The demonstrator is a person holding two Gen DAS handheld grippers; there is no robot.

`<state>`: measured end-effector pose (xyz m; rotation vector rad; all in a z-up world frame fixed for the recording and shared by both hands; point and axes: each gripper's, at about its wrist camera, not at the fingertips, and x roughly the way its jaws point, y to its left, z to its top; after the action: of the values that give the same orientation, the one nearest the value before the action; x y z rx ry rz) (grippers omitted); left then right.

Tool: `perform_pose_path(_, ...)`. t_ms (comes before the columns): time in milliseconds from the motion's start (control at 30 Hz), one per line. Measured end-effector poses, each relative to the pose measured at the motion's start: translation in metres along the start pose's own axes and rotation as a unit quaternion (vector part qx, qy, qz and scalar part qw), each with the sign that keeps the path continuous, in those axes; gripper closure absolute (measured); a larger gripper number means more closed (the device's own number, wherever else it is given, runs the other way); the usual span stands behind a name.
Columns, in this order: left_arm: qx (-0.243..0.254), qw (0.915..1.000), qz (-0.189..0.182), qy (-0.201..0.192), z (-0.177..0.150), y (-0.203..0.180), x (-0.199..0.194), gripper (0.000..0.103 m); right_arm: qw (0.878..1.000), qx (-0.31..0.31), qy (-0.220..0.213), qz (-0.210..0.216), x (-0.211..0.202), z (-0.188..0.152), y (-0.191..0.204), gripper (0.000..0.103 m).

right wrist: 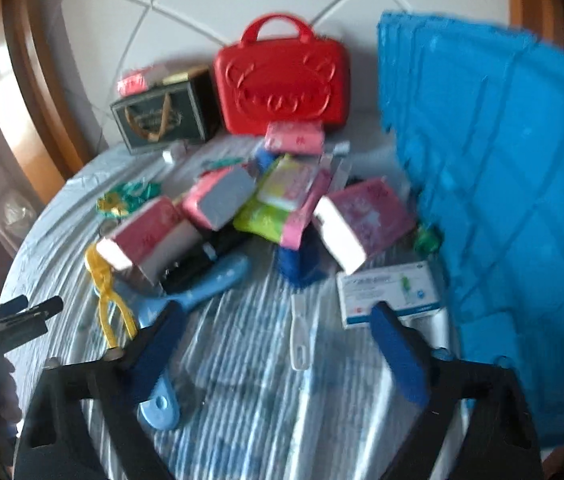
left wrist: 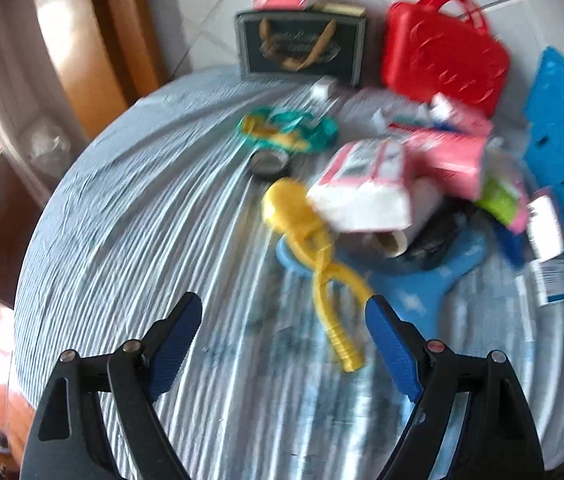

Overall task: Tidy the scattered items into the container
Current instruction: 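Withdraw both open tools from the crate back over the table, then grasp the yellow snowball scoop with the left tool while the right tool reaches toward the pink tissue pack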

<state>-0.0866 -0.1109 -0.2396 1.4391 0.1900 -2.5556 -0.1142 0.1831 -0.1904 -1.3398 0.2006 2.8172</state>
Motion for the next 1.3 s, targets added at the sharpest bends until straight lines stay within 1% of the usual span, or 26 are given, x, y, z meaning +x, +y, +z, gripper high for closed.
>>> perform_pose_path(33,-0.005,1.0000,0.001,0.008,-0.001,0.001,0.007,0.019,1.000,0.000,0.014,0.012,0.011,0.000,0.000,0.021)
perform_pose_path(100,-0.014,0.9997,-0.003,0.017,-0.002,0.000,0.018,0.019,0.999,-0.003,0.032,0.034,0.027,-0.001,0.004,0.021)
perform_pose_path(167,-0.019,0.9996,0.004,0.018,0.000,-0.004,0.027,0.019,0.997,-0.017,0.043,0.057,0.041,-0.001,0.011,0.021)
perform_pose_path(300,-0.033,0.9989,0.029,0.014,0.009,-0.013,0.047,0.019,0.995,-0.047,0.045,0.074,0.061,0.002,0.028,0.021)
perform_pose_path(367,-0.045,0.9984,0.030,0.013,0.015,-0.012,0.056,0.019,0.994,-0.058,0.047,0.081,0.073,0.007,0.035,0.021)
perform_pose_path(467,-0.059,0.9980,0.017,0.016,0.024,-0.009,0.071,0.020,0.993,-0.063,0.051,0.086,0.085,0.014,0.049,0.021)
perform_pose_path(567,-0.052,0.9984,-0.008,0.020,0.032,-0.013,0.087,0.020,0.993,-0.061,0.046,0.089,0.089,0.019,0.061,0.019)
perform_pose_path(633,-0.035,0.9989,-0.014,0.026,0.036,-0.018,0.100,0.020,0.994,-0.059,0.045,0.084,0.093,0.023,0.069,0.015)
perform_pose_path(667,-0.026,0.9991,-0.013,0.029,0.038,-0.019,0.106,0.022,0.994,-0.055,0.045,0.082,0.095,0.024,0.072,0.014)
perform_pose_path(700,-0.018,0.9992,-0.011,0.034,0.039,-0.019,0.113,0.038,0.994,-0.050,0.045,0.081,0.098,0.025,0.076,0.013)
perform_pose_path(733,-0.016,0.9989,-0.023,0.036,0.041,-0.015,0.118,0.042,0.995,-0.047,0.047,0.078,0.100,0.025,0.080,0.013)
perform_pose_path(767,-0.020,0.9983,-0.043,0.034,0.042,-0.009,0.120,0.046,0.995,-0.044,0.050,0.071,0.105,0.024,0.086,0.013)
perform_pose_path(800,-0.019,0.9976,-0.057,0.034,0.043,-0.005,0.121,0.057,0.995,-0.041,0.053,0.069,0.108,0.023,0.089,0.013)
perform_pose_path(833,-0.014,0.9971,-0.066,0.034,0.044,-0.004,0.122,0.060,0.996,-0.036,0.056,0.067,0.113,0.022,0.093,0.013)
perform_pose_path(967,0.027,0.9972,-0.066,0.021,0.042,-0.006,0.119,0.063,0.996,-0.018,0.067,0.051,0.134,0.017,0.101,0.013)
perform_pose_path(1000,0.032,0.9972,-0.065,0.019,0.042,-0.006,0.118,0.065,0.996,-0.011,0.072,0.044,0.141,0.017,0.101,0.014)
perform_pose_path(1033,0.038,0.9973,-0.061,0.017,0.042,-0.005,0.116,0.067,0.996,-0.002,0.078,0.037,0.148,0.017,0.100,0.021)
perform_pose_path(1100,0.044,0.9977,-0.051,0.009,0.043,0.000,0.113,0.068,0.995,0.016,0.092,0.037,0.159,0.018,0.097,0.030)
perform_pose_path(1200,0.039,0.9981,-0.046,0.009,0.048,0.011,0.115,0.070,0.994,0.028,0.100,0.036,0.167,0.018,0.095,0.030)
perform_pose_path(1300,0.043,0.9980,-0.044,0.015,0.051,0.012,0.123,0.070,0.993,0.042,0.106,0.044,0.175,0.020,0.096,0.030)
